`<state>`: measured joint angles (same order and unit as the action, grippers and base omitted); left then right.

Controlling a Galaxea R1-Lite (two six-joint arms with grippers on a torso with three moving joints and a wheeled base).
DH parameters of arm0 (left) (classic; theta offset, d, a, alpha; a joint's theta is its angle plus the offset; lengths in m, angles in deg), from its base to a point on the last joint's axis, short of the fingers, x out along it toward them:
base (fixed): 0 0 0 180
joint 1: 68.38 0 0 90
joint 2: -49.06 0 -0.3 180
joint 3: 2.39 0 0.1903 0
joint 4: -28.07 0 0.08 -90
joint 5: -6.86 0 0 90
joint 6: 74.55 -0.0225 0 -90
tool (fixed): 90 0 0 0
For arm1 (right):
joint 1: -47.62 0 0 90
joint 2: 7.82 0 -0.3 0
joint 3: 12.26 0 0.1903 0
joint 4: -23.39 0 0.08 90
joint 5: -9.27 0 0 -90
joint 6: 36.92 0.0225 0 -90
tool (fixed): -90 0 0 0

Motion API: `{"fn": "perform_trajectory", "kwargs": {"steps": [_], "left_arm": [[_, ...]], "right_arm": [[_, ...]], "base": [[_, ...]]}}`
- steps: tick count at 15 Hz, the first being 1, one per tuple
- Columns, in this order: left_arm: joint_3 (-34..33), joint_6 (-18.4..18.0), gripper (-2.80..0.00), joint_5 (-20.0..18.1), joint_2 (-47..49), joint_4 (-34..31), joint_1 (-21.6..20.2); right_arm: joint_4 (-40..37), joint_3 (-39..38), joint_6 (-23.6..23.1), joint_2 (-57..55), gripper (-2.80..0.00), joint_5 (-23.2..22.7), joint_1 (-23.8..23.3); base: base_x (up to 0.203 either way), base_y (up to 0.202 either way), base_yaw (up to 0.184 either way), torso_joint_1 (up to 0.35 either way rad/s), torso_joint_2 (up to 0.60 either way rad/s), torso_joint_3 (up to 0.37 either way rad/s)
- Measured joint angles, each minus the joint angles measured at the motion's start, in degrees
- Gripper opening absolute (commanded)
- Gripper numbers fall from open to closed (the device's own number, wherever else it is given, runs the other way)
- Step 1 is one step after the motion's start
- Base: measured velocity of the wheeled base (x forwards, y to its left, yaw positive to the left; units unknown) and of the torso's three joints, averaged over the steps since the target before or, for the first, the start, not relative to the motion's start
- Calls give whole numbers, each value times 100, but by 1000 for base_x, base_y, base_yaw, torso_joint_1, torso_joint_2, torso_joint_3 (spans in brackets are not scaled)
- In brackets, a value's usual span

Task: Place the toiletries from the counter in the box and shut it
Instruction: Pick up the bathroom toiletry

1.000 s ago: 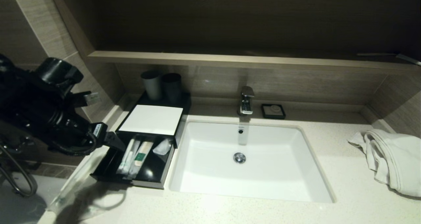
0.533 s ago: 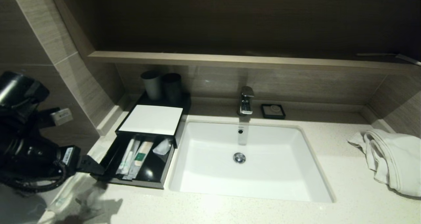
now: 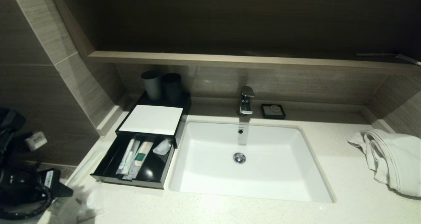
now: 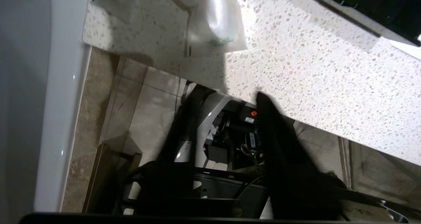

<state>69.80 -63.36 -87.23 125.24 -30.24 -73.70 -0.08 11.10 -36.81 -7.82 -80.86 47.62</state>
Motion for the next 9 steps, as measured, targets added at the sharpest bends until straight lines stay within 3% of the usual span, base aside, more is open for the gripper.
{"fn": "perform_trajectory", "kwargs": {"steps": [4,9], "left_arm": [[-364,-94,-280,9,-84,265,-344],[-375,-1648,-280,-12,2,571,-1396]], "right_arm": [[0,0,-1,0,-280,0,0],[2,0,-4,0,-280,0,0]], "base": [[0,0,0,0,0,0],[0,0,0,0,0,0]]}}
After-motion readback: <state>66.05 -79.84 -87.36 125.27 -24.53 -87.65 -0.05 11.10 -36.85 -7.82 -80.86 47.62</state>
